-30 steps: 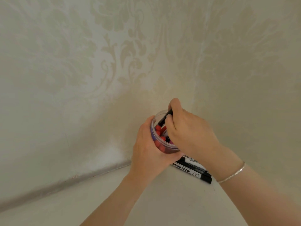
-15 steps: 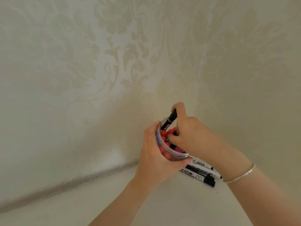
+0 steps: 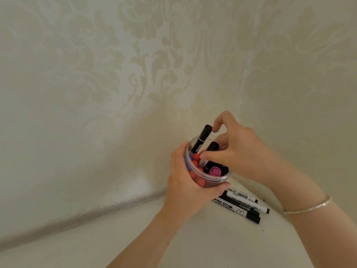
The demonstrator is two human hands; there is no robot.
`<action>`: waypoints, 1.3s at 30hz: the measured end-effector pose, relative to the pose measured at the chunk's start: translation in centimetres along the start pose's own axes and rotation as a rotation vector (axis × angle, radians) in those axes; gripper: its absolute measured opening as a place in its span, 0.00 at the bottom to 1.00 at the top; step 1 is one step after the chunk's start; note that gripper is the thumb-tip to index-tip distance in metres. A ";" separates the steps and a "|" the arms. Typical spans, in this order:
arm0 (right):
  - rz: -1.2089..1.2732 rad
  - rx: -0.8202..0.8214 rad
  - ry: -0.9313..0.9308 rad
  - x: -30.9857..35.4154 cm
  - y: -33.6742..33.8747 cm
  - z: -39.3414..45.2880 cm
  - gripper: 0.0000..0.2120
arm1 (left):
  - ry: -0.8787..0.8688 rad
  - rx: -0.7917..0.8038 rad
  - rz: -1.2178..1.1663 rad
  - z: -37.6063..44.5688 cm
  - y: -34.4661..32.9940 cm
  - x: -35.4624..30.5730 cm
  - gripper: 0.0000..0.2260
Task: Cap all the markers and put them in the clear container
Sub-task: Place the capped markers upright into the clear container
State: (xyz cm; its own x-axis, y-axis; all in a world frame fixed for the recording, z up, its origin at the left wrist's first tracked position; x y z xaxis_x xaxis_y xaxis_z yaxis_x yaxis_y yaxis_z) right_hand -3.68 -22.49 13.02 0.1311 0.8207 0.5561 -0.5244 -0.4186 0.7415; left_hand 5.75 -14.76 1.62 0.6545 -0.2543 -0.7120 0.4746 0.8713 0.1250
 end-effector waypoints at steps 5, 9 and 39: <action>-0.380 0.052 -0.003 -0.5 -1.9 0.7 0.11 | -0.078 0.024 -0.004 -0.2 -0.3 -0.3 0.48; -0.237 0.115 -0.062 -0.8 -1.7 0.5 0.09 | -0.034 0.020 -0.040 0.0 -0.3 0.3 0.48; -0.874 -0.018 0.034 0.9 -1.7 -0.4 0.16 | -0.344 0.026 0.044 -0.3 -0.1 -0.6 0.49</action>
State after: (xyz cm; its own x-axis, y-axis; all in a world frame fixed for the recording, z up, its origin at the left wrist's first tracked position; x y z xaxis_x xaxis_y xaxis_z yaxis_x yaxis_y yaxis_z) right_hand -3.02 -20.92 12.14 0.4677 0.8559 -0.2206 -0.2607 0.3720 0.8909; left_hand 5.17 -14.56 1.81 0.8326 -0.3471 -0.4316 0.4534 0.8748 0.1710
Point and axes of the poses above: each hand's wrist, its own z-axis towards the middle knuckle, its own y-axis out of the back of the hand, x = y × z, the point moved 2 cm from there along z, towards the middle knuckle, and after that the axes turned 1 degree about -z, right-handed, at the moved point
